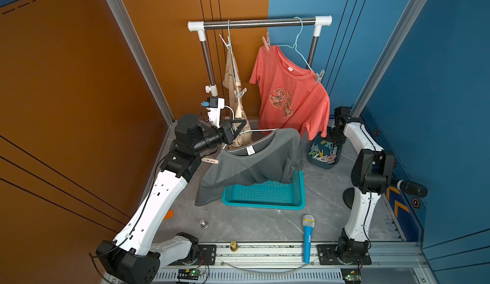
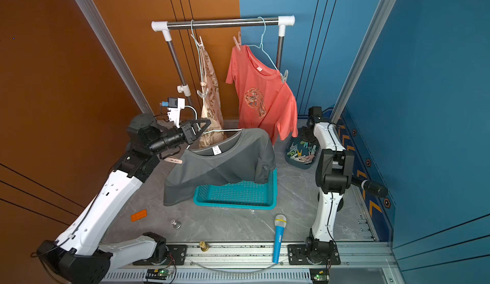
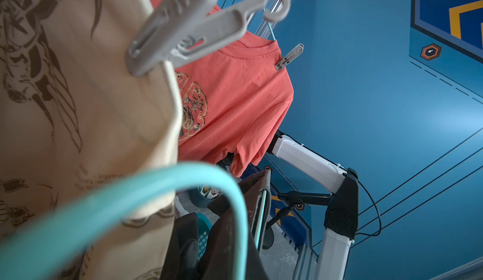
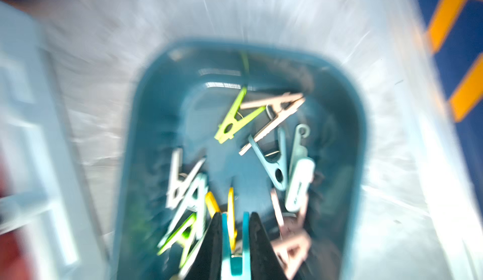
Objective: Use clothespins to secure the t-shirt on both sides of the hanger
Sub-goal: Pick up the clothespin from the storage box.
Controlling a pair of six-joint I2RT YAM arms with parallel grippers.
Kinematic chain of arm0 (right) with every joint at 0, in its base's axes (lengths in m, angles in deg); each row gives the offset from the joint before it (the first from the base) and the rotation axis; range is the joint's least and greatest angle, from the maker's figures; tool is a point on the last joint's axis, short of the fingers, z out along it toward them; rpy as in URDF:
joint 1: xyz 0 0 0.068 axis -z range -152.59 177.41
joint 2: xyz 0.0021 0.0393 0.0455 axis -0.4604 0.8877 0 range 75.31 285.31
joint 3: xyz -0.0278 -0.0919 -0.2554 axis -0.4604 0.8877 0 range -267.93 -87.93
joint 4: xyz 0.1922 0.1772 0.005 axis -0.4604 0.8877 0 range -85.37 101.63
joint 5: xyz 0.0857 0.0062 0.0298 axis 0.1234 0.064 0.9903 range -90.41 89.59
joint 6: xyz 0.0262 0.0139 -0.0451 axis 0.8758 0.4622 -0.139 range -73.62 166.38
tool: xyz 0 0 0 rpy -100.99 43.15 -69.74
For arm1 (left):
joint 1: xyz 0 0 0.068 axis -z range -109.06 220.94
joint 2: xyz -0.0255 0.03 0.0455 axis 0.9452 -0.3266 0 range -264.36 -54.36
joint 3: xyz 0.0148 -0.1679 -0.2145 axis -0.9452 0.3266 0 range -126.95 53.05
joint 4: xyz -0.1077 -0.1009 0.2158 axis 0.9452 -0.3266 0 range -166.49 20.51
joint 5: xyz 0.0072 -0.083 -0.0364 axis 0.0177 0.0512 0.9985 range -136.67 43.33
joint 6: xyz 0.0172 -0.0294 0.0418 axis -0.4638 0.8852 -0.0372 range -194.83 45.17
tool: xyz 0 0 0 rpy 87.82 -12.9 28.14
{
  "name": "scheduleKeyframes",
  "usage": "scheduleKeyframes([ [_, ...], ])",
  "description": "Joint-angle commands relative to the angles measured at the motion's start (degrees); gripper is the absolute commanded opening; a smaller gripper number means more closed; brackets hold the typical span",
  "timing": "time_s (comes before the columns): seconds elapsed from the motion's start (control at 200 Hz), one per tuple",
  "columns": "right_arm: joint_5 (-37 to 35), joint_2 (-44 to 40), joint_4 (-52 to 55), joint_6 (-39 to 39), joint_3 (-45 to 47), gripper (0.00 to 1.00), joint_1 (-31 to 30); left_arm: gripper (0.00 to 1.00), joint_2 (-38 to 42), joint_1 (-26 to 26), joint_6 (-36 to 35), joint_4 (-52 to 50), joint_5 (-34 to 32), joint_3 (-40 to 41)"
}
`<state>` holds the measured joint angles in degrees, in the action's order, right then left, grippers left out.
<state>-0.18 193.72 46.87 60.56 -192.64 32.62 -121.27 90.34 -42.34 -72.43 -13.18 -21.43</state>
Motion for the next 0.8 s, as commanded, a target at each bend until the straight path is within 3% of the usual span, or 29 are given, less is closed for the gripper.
scheduleKeyframes([
  [0.0, 0.4, -5.8, -3.4, 2.2, 5.9, 0.16, 0.4, 0.03, 2.2, -0.8, 0.2, 1.8, 1.1, 0.0],
  [0.225, 7.0, -21.8, -16.4, 7.4, 23.4, 0.15, 2.6, 0.04, 3.4, -0.8, 0.2, 1.4, 2.5, -0.2],
  [0.446, 9.2, -41.5, -26.6, 8.6, 37.6, 0.13, 2.8, 0.04, 4.0, -0.6, 0.0, 1.1, 3.5, -0.5],
  [0.621, 9.1, -56.0, -27.7, 6.1, 42.4, 0.11, 1.7, 0.05, 3.6, -0.3, -0.7, 0.3, 6.0, -2.4],
  [0.796, 4.3, -67.3, -28.2, 6.2, 41.3, 0.09, -1.5, 0.05, 3.7, -0.2, -1.8, -0.7, 6.5, -3.9],
])
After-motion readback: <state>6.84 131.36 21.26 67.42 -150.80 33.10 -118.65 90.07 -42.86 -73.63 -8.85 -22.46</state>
